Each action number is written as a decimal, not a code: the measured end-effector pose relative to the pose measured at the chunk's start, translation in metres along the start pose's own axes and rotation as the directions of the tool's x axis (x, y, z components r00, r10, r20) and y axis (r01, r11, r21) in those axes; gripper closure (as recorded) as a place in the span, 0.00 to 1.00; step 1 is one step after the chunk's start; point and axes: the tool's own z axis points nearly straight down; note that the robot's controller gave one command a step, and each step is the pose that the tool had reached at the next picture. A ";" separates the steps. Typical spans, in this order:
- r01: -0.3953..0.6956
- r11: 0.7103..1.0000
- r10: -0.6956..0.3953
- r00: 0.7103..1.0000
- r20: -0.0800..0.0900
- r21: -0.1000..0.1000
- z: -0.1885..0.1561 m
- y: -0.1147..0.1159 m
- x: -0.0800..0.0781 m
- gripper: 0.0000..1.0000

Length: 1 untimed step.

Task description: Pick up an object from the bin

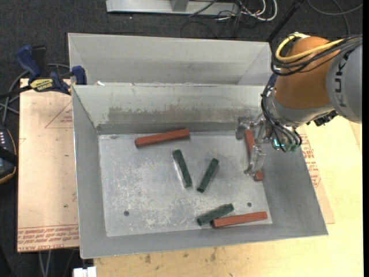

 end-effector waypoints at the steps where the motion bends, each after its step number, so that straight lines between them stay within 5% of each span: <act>1: 0.510 0.860 -0.510 0.860 0.003 0.000 0.098 0.070 -0.012 0.00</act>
Offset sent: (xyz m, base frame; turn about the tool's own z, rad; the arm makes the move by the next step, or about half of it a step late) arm 0.0125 0.0678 -0.0955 -0.5355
